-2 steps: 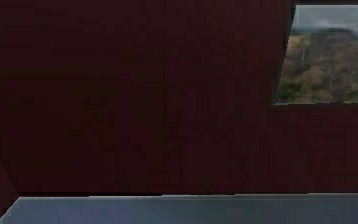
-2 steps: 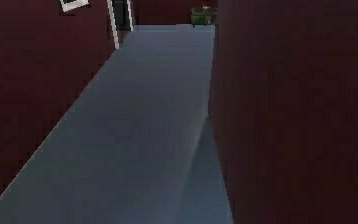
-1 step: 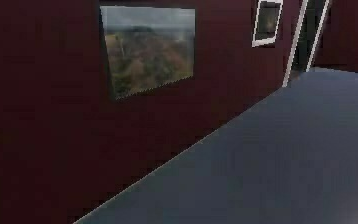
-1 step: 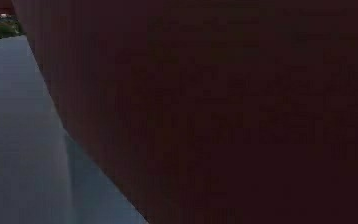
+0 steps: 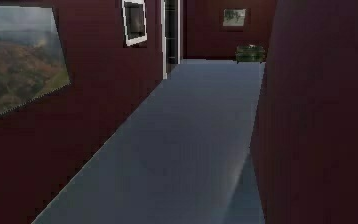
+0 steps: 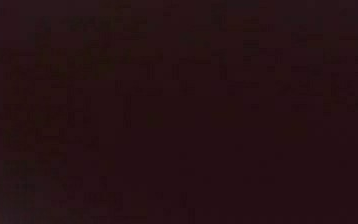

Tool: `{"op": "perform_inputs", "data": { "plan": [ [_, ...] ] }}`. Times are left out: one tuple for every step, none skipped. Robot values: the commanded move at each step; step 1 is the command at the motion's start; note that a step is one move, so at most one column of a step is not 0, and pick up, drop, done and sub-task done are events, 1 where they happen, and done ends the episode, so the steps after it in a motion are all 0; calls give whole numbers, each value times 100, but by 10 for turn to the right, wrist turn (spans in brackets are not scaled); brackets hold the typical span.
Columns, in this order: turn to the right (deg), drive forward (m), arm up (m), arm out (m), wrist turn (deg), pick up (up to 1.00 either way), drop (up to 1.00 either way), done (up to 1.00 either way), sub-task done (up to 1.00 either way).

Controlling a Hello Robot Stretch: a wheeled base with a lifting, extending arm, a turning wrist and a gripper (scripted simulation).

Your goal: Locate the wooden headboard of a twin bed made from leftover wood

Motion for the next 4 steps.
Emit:
{"op": "perform_inputs", "data": {
  "plan": [
    [0, 100, 0, 0, 0, 0, 0, 0, 0],
    [0, 100, 0, 0, 0, 0, 0, 0, 0],
    [0, 100, 0, 0, 0, 0, 0, 0, 0],
    [30, 0, 0, 0, 0, 0, 0, 0, 0]
  ]
}}
